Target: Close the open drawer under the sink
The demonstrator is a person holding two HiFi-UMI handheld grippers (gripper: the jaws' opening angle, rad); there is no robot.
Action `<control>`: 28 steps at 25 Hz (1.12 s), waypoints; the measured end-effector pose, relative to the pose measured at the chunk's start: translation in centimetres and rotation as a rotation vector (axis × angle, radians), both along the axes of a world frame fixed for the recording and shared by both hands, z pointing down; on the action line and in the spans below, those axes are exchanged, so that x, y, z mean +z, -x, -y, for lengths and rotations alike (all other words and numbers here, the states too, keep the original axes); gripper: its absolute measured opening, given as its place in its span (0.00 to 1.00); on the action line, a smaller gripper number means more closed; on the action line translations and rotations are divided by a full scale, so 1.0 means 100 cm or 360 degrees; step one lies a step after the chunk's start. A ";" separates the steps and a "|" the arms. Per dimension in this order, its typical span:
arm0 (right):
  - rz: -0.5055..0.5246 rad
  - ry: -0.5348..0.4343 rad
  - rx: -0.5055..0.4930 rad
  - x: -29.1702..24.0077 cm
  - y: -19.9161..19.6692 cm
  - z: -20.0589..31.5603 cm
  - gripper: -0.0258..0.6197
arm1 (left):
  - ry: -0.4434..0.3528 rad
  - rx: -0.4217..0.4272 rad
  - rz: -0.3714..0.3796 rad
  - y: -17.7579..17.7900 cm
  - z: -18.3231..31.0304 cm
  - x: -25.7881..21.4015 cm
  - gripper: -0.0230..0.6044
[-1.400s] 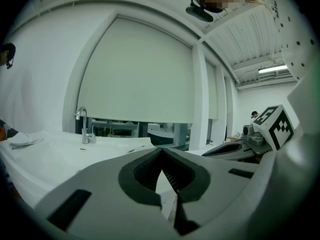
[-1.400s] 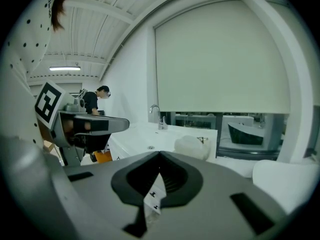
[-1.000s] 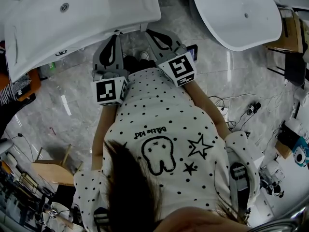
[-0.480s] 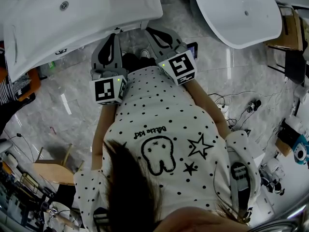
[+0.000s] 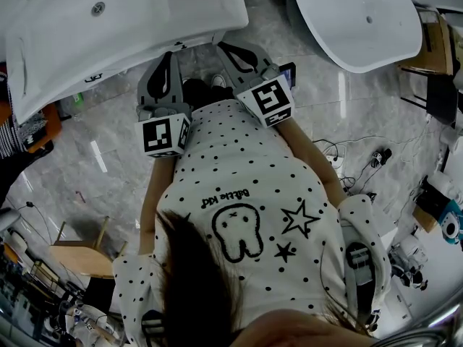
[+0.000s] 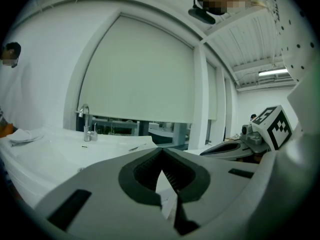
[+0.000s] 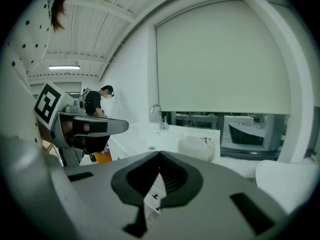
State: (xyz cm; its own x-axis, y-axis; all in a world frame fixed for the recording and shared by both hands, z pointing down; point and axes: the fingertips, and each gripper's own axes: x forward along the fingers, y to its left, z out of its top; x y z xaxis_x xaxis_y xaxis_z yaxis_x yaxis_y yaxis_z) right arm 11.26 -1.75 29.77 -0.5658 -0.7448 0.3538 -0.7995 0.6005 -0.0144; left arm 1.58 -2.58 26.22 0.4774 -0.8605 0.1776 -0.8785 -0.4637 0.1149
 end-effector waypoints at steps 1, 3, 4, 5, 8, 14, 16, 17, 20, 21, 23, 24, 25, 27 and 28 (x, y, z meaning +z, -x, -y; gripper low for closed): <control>-0.0002 0.0001 -0.0002 0.000 0.001 0.001 0.06 | 0.0001 -0.0002 -0.0003 0.002 0.001 0.000 0.04; -0.0004 0.0004 -0.0002 0.000 0.003 0.004 0.06 | 0.0002 -0.0006 -0.0006 0.004 0.004 0.000 0.04; -0.0004 0.0005 -0.0001 0.001 0.004 0.005 0.06 | 0.0004 -0.0006 -0.0006 0.004 0.005 0.000 0.04; -0.0005 0.0007 -0.0001 0.001 0.004 0.005 0.06 | 0.0005 -0.0005 -0.0006 0.005 0.006 0.000 0.04; -0.0012 0.0012 -0.0006 0.002 0.007 0.006 0.06 | 0.0011 0.0000 -0.0005 0.007 0.007 0.001 0.04; -0.0012 0.0017 -0.0005 0.002 0.011 0.010 0.06 | 0.0020 0.0003 -0.0007 0.010 0.012 0.001 0.04; -0.0011 0.0019 -0.0003 0.003 0.009 0.011 0.06 | 0.0021 0.0003 -0.0006 0.009 0.012 0.001 0.04; -0.0009 0.0019 -0.0003 0.003 0.009 0.011 0.06 | 0.0021 0.0003 -0.0006 0.008 0.012 0.001 0.04; -0.0008 0.0016 -0.0005 0.002 0.006 0.009 0.06 | 0.0019 0.0003 -0.0004 0.005 0.011 0.001 0.04; -0.0009 0.0016 -0.0007 0.002 0.006 0.009 0.06 | 0.0018 0.0003 -0.0004 0.004 0.010 0.001 0.05; -0.0024 0.0016 -0.0015 0.003 0.005 0.008 0.06 | 0.0017 0.0001 -0.0002 0.004 0.009 0.000 0.04; -0.0037 0.0013 -0.0023 0.002 0.005 0.008 0.06 | 0.0017 -0.0001 -0.0002 0.003 0.009 0.000 0.04; -0.0045 0.0011 -0.0034 0.002 0.005 0.007 0.06 | 0.0017 -0.0004 -0.0001 0.003 0.009 -0.001 0.04; -0.0043 0.0008 -0.0054 0.000 0.004 0.006 0.06 | 0.0017 -0.0009 -0.0002 0.001 0.009 -0.003 0.04; -0.0038 0.0008 -0.0058 0.000 0.004 0.006 0.06 | 0.0017 -0.0012 -0.0002 0.000 0.008 -0.003 0.05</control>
